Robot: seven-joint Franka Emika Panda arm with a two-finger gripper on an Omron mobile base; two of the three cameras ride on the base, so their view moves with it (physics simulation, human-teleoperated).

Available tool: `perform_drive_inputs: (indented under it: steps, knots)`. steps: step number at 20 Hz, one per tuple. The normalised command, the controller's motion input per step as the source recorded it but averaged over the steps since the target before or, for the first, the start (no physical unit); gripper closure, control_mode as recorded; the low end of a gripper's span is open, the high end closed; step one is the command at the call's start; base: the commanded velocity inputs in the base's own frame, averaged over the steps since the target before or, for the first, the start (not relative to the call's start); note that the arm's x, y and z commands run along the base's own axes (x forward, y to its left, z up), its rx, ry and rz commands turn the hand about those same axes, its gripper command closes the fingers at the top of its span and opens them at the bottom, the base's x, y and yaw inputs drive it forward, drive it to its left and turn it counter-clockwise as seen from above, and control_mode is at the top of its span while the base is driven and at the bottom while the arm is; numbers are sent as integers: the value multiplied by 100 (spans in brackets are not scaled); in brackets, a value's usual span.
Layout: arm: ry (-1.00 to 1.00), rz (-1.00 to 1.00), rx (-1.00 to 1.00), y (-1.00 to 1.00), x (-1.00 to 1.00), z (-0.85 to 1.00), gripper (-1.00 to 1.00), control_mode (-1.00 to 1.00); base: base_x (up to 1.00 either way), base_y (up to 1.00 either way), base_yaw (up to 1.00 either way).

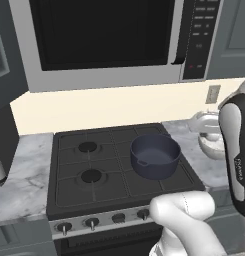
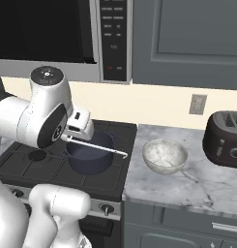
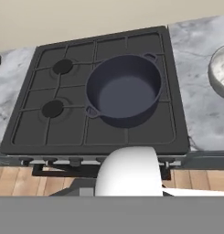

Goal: Open the cabinet and move the ladle to the pot. Then close the cabinet.

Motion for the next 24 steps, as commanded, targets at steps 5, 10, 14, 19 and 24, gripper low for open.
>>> perform_drive_inputs:
  steps: [5,10,14,19,24]
  knots:
    - [11,0,0,1,61,-38,100,-100,0,0,0]
    - [14,0,0,0,60,-33,100,-100,0,0,0]
    - [8,0,0,0,45,-21,100,-100,0,0,0]
    - [4,0,0,6,42,-26,100,-100,0,0,0]
    - [1,0,0,12,43,-35,100,-100,0,0,0]
